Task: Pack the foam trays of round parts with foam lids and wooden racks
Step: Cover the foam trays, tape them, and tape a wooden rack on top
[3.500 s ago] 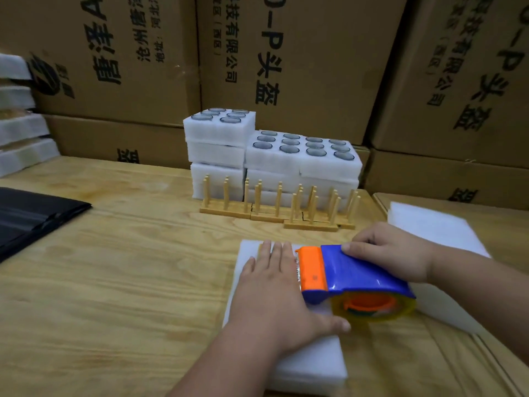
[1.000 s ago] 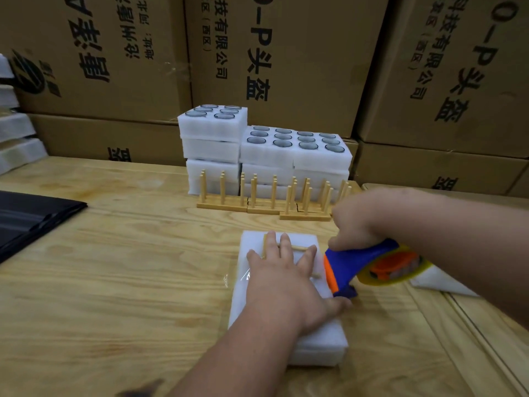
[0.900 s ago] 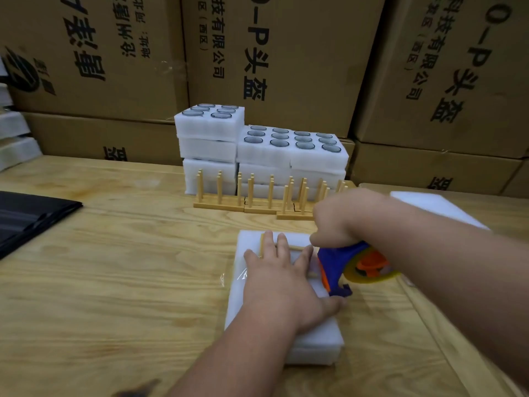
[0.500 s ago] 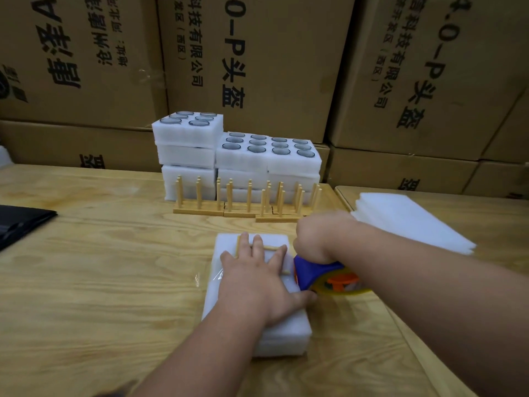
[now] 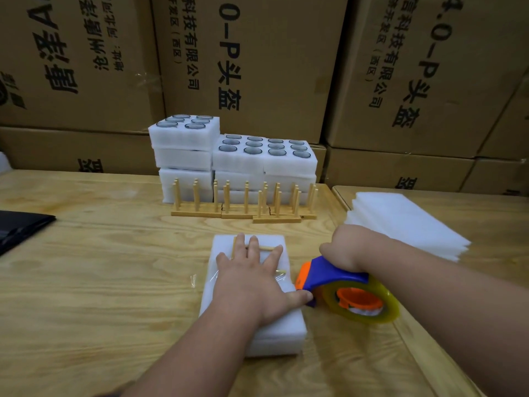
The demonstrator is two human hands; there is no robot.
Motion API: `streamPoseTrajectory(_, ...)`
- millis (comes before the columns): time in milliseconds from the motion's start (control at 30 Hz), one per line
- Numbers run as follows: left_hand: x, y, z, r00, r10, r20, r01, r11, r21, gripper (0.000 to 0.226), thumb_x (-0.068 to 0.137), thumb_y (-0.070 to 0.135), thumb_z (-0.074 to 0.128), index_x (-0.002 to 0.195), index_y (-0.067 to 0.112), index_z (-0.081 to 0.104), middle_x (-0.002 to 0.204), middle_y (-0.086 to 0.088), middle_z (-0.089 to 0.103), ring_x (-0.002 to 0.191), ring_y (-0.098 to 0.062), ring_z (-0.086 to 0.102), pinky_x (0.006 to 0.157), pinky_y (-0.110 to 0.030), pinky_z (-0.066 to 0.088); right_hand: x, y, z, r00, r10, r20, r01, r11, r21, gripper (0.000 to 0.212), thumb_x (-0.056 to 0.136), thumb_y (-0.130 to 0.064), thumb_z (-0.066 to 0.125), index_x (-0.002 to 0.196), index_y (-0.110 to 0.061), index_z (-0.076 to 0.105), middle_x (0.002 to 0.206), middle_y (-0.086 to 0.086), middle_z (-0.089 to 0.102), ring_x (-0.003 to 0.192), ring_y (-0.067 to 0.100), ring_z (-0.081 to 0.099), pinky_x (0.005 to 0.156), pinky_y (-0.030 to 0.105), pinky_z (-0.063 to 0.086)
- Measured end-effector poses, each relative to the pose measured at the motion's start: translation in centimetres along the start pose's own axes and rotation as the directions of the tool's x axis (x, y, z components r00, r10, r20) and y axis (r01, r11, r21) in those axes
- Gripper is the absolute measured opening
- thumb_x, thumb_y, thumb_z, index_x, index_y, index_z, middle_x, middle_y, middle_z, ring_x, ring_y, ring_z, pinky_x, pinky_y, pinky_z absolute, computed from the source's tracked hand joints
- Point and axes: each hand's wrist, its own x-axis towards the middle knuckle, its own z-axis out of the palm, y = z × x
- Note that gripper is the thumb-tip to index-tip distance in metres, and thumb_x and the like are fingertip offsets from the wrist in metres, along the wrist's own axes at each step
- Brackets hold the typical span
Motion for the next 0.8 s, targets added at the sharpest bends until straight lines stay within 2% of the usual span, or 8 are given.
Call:
streamPoseTrajectory(133,-0.3,0.0,-0.2,1.000,0.003,0.000,-0.003,1.000,0.004,0.120,0.056,0.105,0.008,0.160,0.045,-0.004,0.171,-0.008,-0.008,0.154,-0.033,-0.022,0.115,-0.062,0.010,-0.2,-0.4,-0.6,0.998,-0.002,-0.057,-0.004,0.996,-0.093,0.026,0.091,-0.046,0.042,0.082,-0.025,0.055,0.084,0.000,0.062,0.077,0.019,0.058,0.068,0.036,0.045)
streamPoseTrajectory(267,-0.5,0.0,-0.3,1.000,0.005,0.018,-0.005,1.000,0.008,0.115,0.063,0.103,0.012,0.160,0.043,-0.006,0.171,-0.008,-0.010,0.153,-0.034,-0.023,0.116,-0.062,0.009,-0.3,1.1,-1.8,0.975,0.020,-0.222,-0.070,0.973,-0.221,0.023,0.092,-0.043,0.042,0.079,-0.026,0.051,0.082,-0.003,0.059,0.072,0.017,0.054,0.059,0.033,0.037)
streamPoseTrajectory(400,-0.5,0.1,-0.5,1.000,0.006,0.028,-0.006,1.000,0.008,0.114,0.065,0.102,0.014,0.160,0.043,-0.006,0.171,-0.008,-0.011,0.153,-0.033,-0.025,0.115,-0.062,0.008,-0.2,2.2,0.0,0.880,0.010,-0.474,-0.071,0.991,-0.112,0.041,0.094,-0.061,0.042,0.079,-0.024,0.051,0.072,-0.005,0.054,0.064,0.015,0.051,0.051,0.028,0.030)
streamPoseTrajectory(533,-0.6,0.1,-0.6,1.000,0.005,0.030,-0.006,1.000,0.009,0.112,0.067,0.102,0.016,0.160,0.043,-0.007,0.171,-0.009,-0.012,0.153,-0.034,-0.025,0.114,-0.062,0.008,0.1,1.5,3.9,0.740,-0.003,-0.673,-0.012,1.000,-0.017,0.035,0.096,-0.060,0.045,0.090,-0.025,0.051,0.058,-0.010,0.046,0.052,0.019,0.046,0.048,0.026,0.027)
streamPoseTrajectory(600,-0.7,0.1,-0.7,1.000,0.006,0.026,-0.006,1.000,0.001,0.112,0.067,0.101,0.016,0.160,0.043,-0.007,0.170,-0.010,-0.012,0.153,-0.034,-0.025,0.115,-0.062,0.008,0.2,1.4,5.7,0.683,-0.028,-0.729,0.005,0.999,-0.034,0.034,0.095,-0.058,0.048,0.094,-0.025,0.055,0.055,-0.008,0.050,0.049,0.023,0.049,0.049,0.027,0.030)
streamPoseTrajectory(633,-0.7,0.2,-0.7,1.000,0.008,0.024,-0.008,1.000,-0.003,0.111,0.068,0.101,0.017,0.160,0.043,-0.007,0.170,-0.010,-0.012,0.153,-0.034,-0.025,0.115,-0.062,0.008,0.3,1.5,6.5,0.692,-0.022,-0.722,-0.019,0.999,-0.050,0.035,0.095,-0.058,0.049,0.095,-0.025,0.058,0.058,-0.006,0.055,0.054,0.024,0.054,0.053,0.030,0.032)
streamPoseTrajectory(733,-0.7,0.1,-0.6,1.000,0.018,0.017,-0.018,1.000,-0.011,0.111,0.068,0.101,0.017,0.160,0.043,-0.006,0.170,-0.011,-0.012,0.153,-0.035,-0.025,0.116,-0.063,0.006,0.7,1.5,8.1,0.695,0.017,-0.719,-0.051,0.998,-0.026,0.027,0.093,-0.053,0.057,0.088,-0.027,0.064,0.077,-0.005,0.060,0.082,0.022,0.058,0.071,0.035,0.034)
streamPoseTrajectory(800,-0.7,-0.1,-0.6,1.000,0.018,0.003,-0.018,1.000,-0.015,0.111,0.068,0.101,0.015,0.160,0.043,-0.007,0.170,-0.011,-0.013,0.152,-0.035,-0.026,0.117,-0.065,0.001,0.4,0.8,8.4,0.539,-0.025,-0.842,0.214,0.971,0.108,0.010,0.088,-0.030,0.067,0.084,-0.021,0.068,0.088,-0.002,0.061,0.088,0.025,0.055,0.079,0.036,0.035)
